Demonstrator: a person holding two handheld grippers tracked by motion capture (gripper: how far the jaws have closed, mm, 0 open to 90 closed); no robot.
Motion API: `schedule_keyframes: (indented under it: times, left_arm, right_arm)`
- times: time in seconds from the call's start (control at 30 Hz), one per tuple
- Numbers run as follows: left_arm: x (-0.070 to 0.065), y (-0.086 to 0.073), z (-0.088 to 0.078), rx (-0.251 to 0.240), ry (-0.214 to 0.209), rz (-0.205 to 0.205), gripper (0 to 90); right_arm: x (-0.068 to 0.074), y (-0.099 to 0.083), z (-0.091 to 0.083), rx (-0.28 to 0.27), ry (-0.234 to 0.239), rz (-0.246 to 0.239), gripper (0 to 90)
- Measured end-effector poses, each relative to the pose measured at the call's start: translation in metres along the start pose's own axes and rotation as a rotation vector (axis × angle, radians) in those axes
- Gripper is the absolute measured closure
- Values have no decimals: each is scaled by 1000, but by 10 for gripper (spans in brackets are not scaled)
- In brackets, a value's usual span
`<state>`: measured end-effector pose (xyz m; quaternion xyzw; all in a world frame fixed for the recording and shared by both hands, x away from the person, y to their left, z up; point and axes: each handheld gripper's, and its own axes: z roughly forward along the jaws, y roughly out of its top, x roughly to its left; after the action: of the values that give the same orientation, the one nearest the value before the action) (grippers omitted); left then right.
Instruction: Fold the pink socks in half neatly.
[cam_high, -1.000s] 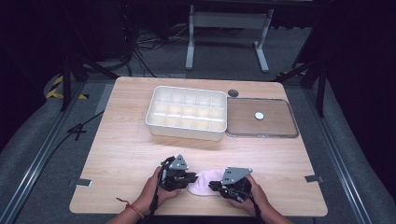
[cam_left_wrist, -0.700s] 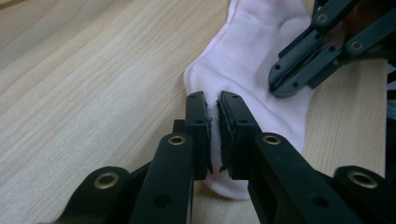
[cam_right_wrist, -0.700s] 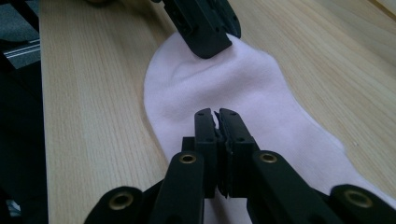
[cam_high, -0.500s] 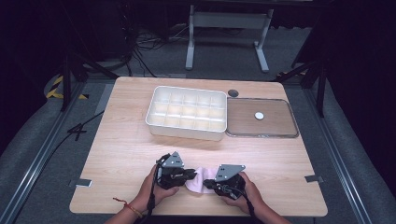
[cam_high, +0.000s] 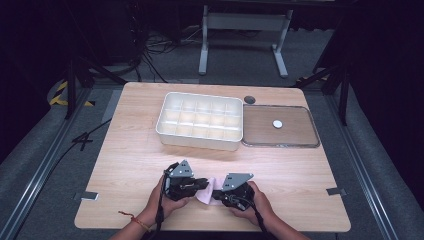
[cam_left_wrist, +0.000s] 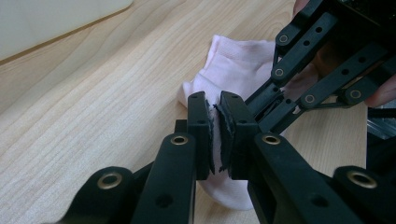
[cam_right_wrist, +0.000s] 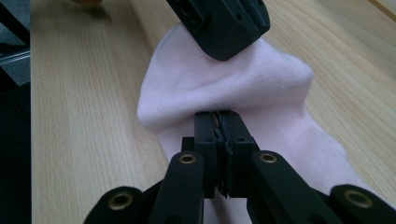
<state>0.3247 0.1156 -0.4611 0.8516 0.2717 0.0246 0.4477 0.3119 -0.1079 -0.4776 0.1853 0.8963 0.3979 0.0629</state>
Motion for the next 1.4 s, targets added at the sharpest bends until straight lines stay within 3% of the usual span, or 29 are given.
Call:
schedule_keyframes:
  times: [0.1,0.27,0.33,0.5,0.67,0.77,0.87,1.03,1.2,1.4]
  left_arm:
    - [0,0,-1,9,15,4,836]
    - [4,-1,-3,12,22,0,836]
    - [4,0,-4,7,18,0,836]
    - [0,3,-4,-12,5,6,836]
    - [-5,11,-2,-8,2,42,835]
    - [-4,15,2,-11,-3,27,836]
    - [-7,19,7,3,11,52,836]
    - [-5,19,4,12,26,41,836]
    - [-7,20,5,42,32,70,834]
    - [-12,30,11,82,34,114,833]
  right_arm:
    - [-1,0,-2,-9,7,-3,807]
    - [-6,0,-17,-49,-15,-8,842]
    - [-8,-1,-20,-30,-25,-14,864]
    - [-9,-5,-10,28,-23,-14,880]
    - [-10,-3,-6,13,-12,1,882]
    - [-9,-2,-4,5,-16,2,881]
    - [-10,-2,-5,-2,-15,4,845]
    - [-22,-5,-32,-45,-52,15,838]
    - [-36,-17,-60,-16,-106,25,838]
    - [-47,-29,-54,56,-107,51,839]
